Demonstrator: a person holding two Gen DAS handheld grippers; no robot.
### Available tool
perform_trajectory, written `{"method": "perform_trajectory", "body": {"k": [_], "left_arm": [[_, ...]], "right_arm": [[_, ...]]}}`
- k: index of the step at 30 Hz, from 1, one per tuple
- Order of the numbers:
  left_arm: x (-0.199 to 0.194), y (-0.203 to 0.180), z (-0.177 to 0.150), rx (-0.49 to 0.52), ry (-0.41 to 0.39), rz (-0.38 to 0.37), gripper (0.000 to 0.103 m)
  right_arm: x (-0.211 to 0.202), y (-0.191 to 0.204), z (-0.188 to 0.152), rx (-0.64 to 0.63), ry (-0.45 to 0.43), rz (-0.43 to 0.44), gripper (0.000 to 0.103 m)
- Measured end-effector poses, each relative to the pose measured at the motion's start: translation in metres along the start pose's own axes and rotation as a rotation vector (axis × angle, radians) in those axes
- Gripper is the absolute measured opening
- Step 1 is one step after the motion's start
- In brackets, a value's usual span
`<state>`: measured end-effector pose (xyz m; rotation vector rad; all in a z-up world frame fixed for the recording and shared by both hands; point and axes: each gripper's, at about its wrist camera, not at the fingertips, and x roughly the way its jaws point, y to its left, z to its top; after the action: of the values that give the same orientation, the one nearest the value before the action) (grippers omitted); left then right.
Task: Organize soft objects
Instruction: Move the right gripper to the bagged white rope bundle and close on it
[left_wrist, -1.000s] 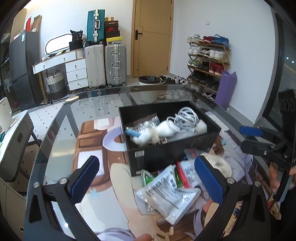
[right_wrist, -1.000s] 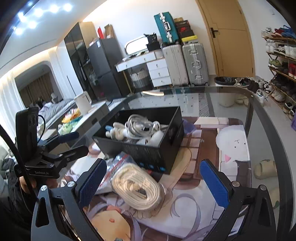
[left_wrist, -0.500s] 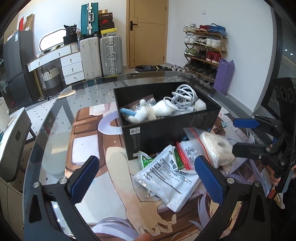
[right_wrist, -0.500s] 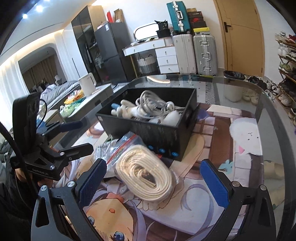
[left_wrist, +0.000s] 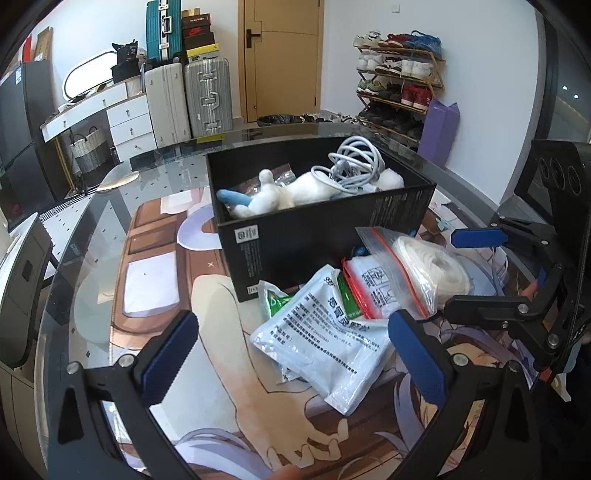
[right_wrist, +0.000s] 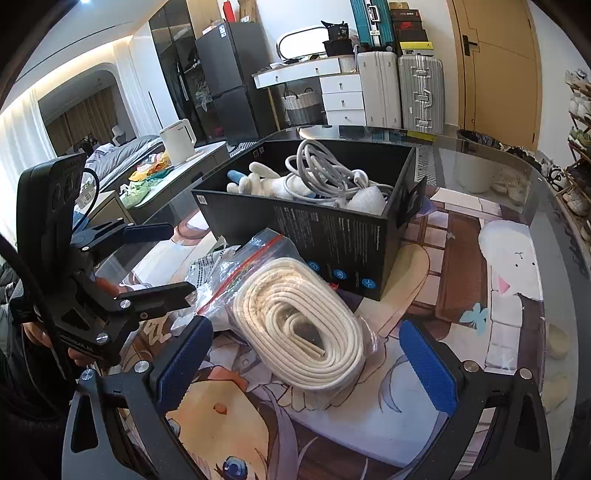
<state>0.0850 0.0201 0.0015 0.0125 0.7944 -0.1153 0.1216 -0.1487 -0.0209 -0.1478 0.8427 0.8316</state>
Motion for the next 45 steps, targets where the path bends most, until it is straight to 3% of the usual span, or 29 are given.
{"method": "perform_trajectory", "body": {"k": [18,29,41,45], "left_arm": [[0.004,0.001,-0.004,0.007,0.025,-0.040,0.103],[0.008,-0.001,-0.004,0.023,0.042,-0.052,0.103],[0.011,-0.002,-0.005,0.028,0.058,-0.063,0.103],[0.012,-0.003,-0.006,0.027,0.062,-0.066,0.103]], "right_arm": [[0.014,-0.002,0.001,0.053,0.032,0.031,0.102],[0.016,0.009,0.003,-0.005,0.026,-0.020,0.102],[0.019,0.011,0.002,-0.008,0.028,0.015,0.102],[0.019,0.012,0.002,-0.018,0.032,0.030,0.091]]}}
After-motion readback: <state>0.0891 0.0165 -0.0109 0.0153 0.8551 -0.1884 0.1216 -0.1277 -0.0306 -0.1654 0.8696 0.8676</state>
